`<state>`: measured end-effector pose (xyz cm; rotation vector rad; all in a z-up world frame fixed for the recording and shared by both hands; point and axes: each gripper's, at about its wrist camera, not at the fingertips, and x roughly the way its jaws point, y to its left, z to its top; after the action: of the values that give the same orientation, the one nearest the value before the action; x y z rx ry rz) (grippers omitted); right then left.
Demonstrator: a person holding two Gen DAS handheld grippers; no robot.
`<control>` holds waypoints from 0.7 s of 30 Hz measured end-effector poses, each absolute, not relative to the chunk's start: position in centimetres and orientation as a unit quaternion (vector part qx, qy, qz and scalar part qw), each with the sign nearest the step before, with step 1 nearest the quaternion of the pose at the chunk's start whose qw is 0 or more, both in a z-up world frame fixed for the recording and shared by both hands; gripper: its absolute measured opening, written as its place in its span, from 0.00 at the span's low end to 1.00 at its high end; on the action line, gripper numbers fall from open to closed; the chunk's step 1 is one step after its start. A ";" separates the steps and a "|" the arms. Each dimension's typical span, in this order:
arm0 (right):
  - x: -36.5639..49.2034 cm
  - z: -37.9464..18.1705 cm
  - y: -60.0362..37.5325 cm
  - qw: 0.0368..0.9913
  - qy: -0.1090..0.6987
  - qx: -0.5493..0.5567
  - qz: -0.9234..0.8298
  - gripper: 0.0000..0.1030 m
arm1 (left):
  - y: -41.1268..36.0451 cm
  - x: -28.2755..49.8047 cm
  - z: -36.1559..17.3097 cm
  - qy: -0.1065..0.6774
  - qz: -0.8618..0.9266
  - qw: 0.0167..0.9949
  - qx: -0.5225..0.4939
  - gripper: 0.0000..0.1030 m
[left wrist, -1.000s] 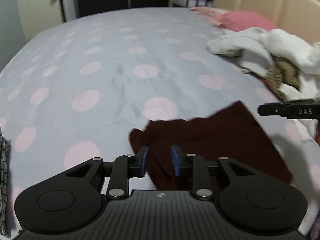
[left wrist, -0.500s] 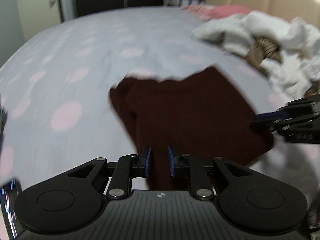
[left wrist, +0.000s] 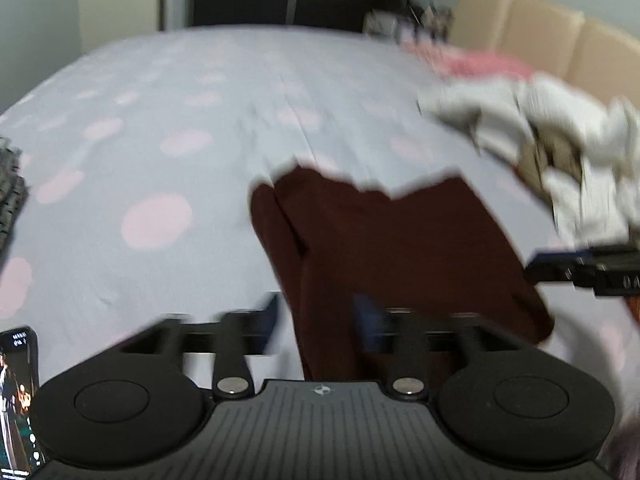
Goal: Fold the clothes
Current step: 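Lift the folded maroon sweater with both grippers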
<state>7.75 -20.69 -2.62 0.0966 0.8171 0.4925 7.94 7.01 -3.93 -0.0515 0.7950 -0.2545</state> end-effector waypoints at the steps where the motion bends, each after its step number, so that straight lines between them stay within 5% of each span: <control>1: 7.8 -2.1 -21.1 0.890 0.385 0.060 0.236 0.42 | 7.3 8.2 -3.9 0.379 -0.114 0.918 -0.034 0.67; 3: 8.6 -1.5 -21.7 0.896 0.380 0.076 0.216 0.52 | 7.7 9.2 -4.1 0.378 -0.096 0.919 -0.052 0.67; 9: 12.6 -3.4 -22.6 0.878 0.427 0.143 0.164 0.60 | 8.7 12.5 -6.5 0.418 -0.087 0.896 -0.120 0.67; 21: 17.0 -7.7 -22.5 0.833 0.472 0.242 0.158 0.58 | 9.8 15.6 -9.9 0.435 -0.126 0.873 -0.181 0.68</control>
<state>17.00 -22.54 -7.71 0.5122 0.9998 0.3357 15.58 9.80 -9.90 -0.3787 0.9099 -0.2642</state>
